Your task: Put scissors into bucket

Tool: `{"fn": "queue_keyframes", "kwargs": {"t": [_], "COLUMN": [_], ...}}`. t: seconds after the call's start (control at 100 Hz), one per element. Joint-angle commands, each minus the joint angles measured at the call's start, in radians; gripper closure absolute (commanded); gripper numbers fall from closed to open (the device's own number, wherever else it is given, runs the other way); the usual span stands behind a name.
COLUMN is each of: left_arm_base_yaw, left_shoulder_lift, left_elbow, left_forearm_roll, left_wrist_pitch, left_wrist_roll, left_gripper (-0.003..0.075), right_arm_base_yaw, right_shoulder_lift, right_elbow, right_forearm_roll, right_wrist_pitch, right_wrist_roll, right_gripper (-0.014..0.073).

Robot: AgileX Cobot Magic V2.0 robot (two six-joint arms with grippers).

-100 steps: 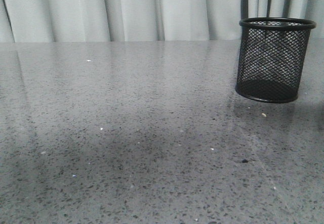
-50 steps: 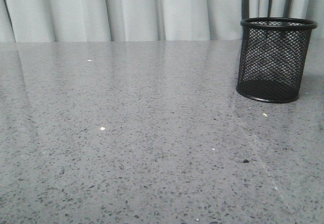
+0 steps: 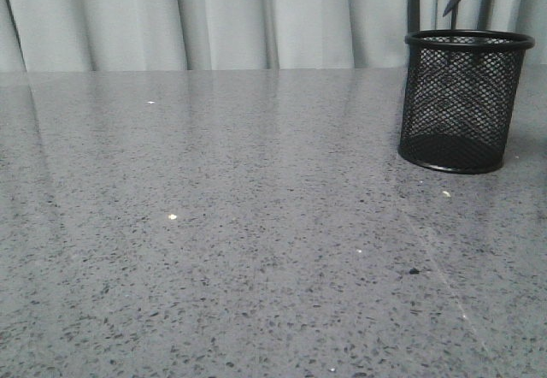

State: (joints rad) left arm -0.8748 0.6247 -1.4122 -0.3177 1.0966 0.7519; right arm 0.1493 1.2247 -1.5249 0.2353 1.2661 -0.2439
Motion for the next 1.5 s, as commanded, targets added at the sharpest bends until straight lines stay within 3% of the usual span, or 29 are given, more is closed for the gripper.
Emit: {"fn": "queue_keyframes", "kwargs": {"t": [0.0, 0.65, 0.77, 0.96, 1.06, 1.25, 1.3, 1.42, 1.49], "left_arm_base_yaw": [-0.009, -0.009, -0.009, -0.009, -0.009, -0.009, -0.009, -0.009, -0.009], "left_shoulder_lift": [0.011, 0.011, 0.011, 0.011, 0.011, 0.0, -0.015, -0.084, -0.139], "left_elbow": [0.003, 0.059, 0.059, 0.059, 0.073, 0.135, 0.165, 0.291, 0.395], "left_forearm_roll": [0.004, 0.025, 0.025, 0.03, 0.094, 0.373, 0.442, 0.534, 0.566], "left_wrist_pitch": [-0.09, -0.135, -0.135, -0.146, -0.188, -0.344, -0.397, -0.553, -0.648], "left_wrist_roll": [-0.014, -0.014, -0.014, -0.032, -0.118, -0.457, -0.541, -0.65, -0.707], "left_gripper": [0.074, 0.074, 0.074, 0.074, 0.074, 0.074, 0.074, 0.074, 0.074], "right_arm_base_yaw": [-0.003, -0.003, -0.003, -0.003, -0.003, -0.003, -0.003, 0.001, 0.001], "right_shoulder_lift": [-0.022, 0.235, 0.236, 0.236, 0.236, 0.217, 0.193, 0.085, -0.001], "right_elbow": [-0.008, 0.024, 0.02, -0.026, -0.093, -0.258, -0.277, -0.251, -0.199], "right_forearm_roll": [0.004, -0.005, -0.005, -0.005, -0.008, -0.028, -0.015, 0.02, 0.022], "right_wrist_pitch": [0.029, 0.018, -0.008, -0.044, -0.062, -0.062, -0.071, -0.108, -0.137], "right_wrist_roll": [-0.001, -0.001, -0.001, -0.001, -0.001, -0.001, -0.001, -0.001, -0.01], "right_gripper": [0.0656, 0.0642, 0.0526, 0.0195, 0.0133, 0.016, 0.0248, 0.0671, 0.0636]}}
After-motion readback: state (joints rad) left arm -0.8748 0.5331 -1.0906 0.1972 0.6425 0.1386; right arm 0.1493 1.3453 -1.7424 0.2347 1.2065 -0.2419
